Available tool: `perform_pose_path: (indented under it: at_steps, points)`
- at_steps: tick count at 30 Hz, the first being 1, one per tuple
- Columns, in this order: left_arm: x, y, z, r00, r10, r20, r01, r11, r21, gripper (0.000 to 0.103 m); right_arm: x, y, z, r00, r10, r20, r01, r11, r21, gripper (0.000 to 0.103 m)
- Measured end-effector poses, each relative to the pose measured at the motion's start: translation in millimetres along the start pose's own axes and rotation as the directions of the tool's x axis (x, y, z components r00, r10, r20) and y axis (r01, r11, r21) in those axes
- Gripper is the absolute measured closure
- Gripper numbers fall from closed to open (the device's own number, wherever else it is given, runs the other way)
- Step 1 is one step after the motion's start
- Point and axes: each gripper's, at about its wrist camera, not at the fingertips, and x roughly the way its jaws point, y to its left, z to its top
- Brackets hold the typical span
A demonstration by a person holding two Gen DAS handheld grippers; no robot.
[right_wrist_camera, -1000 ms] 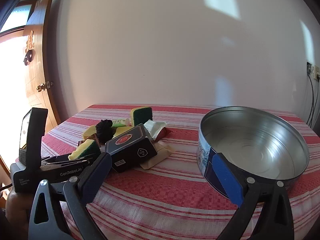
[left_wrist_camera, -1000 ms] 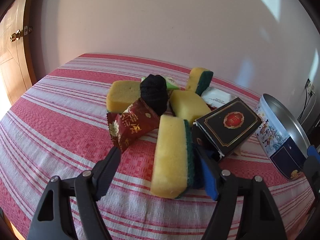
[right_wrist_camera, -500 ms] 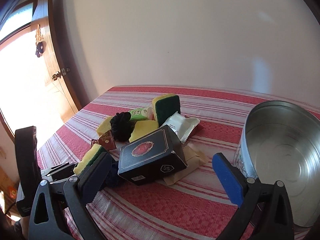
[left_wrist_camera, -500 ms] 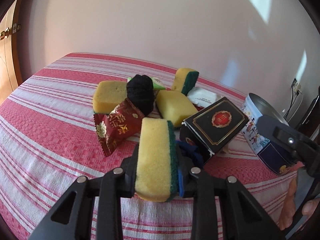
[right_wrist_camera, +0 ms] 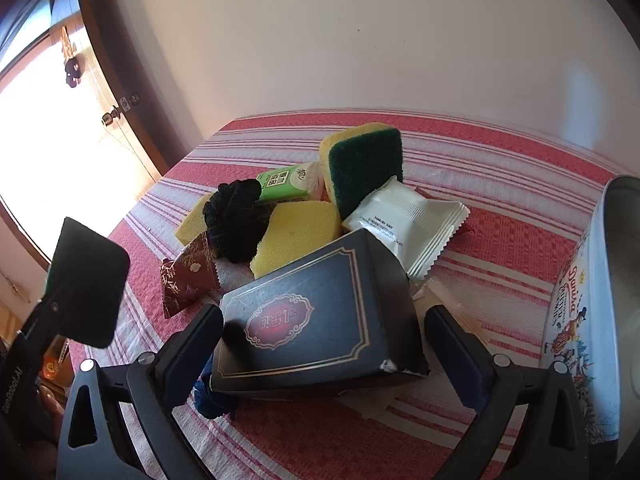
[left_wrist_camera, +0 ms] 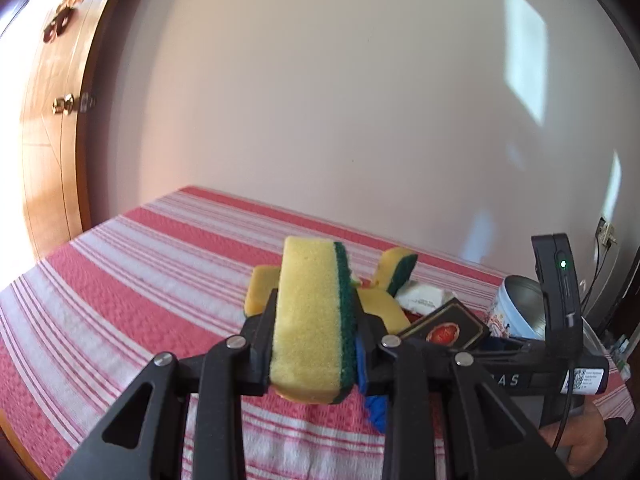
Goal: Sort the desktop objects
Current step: 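Grasp the yellow-green sponge with the left tool while the right tool grasps the black box, then carry the sponge and black box over the metal tin with both tools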
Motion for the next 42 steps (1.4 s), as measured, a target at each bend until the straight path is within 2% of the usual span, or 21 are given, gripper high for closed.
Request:
perform_pose_path:
  at_steps: [2,3,5,7,10,15,21,26,34,42]
  points:
    - [4,-1,3,1.0,0.003,0.018,-0.003,1.0,0.006,0.075,0,0,-1,1.0,0.003,0.009,-0.003,1.0,-0.009,0.002]
    - [5,0,3,1.0,0.0,0.023,0.0,1.0,0.006,0.075,-1,-1,-3,1.0,0.013,0.019,-0.013,1.0,-0.011,0.009]
    - [9,-1,-1,1.0,0.009,0.026,-0.009,1.0,0.012,0.075,-8,1,-6,0.999,0.014,0.051,-0.013,1.0,-0.026,0.015]
    - [11,-5,-4,1.0,0.011,0.019,-0.011,1.0,0.021,0.075,-17,4,-7,0.996,0.009,0.087,-0.006,0.999,-0.039,0.026]
    - [7,-6,-4,0.999,0.026,0.042,-0.026,1.0,0.016,0.074,-29,8,-10,0.991,0.025,0.132,-0.018,0.998,-0.053,0.034]
    - [2,-9,-5,0.998,0.028,0.047,-0.03,0.999,0.038,0.074,-34,12,-17,0.989,0.032,0.147,-0.022,0.998,-0.066,0.036]
    - [0,-13,-9,0.998,0.016,0.053,-0.018,0.999,0.042,0.074,-53,12,-27,0.976,0.085,0.201,-0.079,0.996,-0.039,0.045]
    - [0,-9,-10,0.999,0.0,0.04,-0.001,1.0,0.017,0.074,-70,14,-37,0.963,0.042,0.266,-0.032,0.999,-0.042,0.048]
    - [-8,-25,-17,0.998,-0.003,0.059,-0.001,0.997,0.073,0.074,-97,1,-51,0.94,0.048,0.338,-0.065,0.997,0.04,0.052]
    - [-6,-41,-24,0.998,-0.064,0.023,0.063,0.996,0.065,0.074,-135,-15,-62,0.912,0.008,0.41,-0.049,0.995,0.09,0.052]
